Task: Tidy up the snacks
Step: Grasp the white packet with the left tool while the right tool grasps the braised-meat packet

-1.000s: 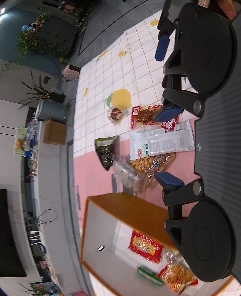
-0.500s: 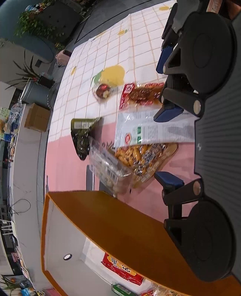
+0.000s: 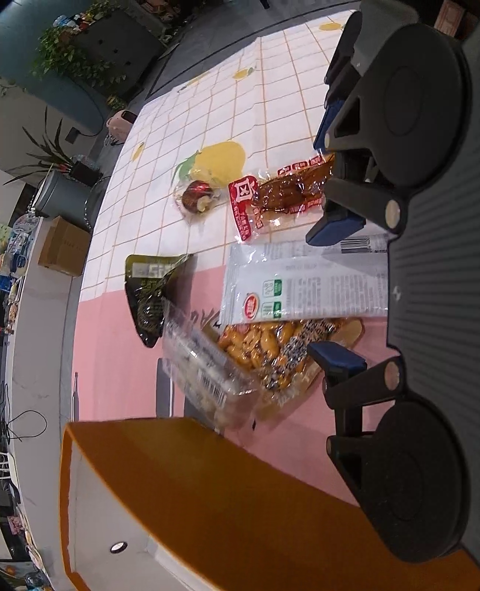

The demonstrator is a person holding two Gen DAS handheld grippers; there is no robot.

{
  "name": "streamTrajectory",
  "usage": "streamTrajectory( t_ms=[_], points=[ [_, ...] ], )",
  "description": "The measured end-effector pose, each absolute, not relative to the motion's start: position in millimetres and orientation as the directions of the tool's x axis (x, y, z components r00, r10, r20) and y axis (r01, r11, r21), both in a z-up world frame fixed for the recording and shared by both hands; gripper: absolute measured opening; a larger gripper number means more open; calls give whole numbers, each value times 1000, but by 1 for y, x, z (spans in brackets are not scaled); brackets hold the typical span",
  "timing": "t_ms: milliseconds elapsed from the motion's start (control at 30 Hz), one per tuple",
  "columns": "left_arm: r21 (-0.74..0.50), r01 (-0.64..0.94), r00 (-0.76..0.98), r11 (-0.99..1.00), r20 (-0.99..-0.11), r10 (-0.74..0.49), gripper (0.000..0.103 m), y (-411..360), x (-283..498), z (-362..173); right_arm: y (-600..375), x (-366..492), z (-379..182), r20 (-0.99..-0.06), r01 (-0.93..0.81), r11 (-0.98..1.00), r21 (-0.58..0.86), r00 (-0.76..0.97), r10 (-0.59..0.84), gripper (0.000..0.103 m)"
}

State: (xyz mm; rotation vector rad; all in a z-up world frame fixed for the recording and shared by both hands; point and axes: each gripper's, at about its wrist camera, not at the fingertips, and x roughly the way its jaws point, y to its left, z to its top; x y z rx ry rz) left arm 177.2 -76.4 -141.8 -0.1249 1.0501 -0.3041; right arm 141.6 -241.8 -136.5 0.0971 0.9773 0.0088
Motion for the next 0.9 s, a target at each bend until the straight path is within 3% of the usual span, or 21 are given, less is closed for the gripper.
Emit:
streamTrajectory(
  t_ms=[133,200,700,900],
  points=[
    [-197,199,468,960,-842,-269,73,-88,174,-146,-240,138,-136,-817,5,998,66,574,51,64],
    [-172,198,474,965,-845,-248,81,-95,173,-147,-236,139,-136,-813,-25,998,49,579,54,64],
    [-33,182,458,983,-882,-114,82,-122,177,-156,-232,137,-141,-813,-49,999,14,582,39,63],
    [-19,242,450,970,-883,-130,59,-124,174,-154,-229,131,-139,-815,-39,999,21,579,39,56]
  ],
)
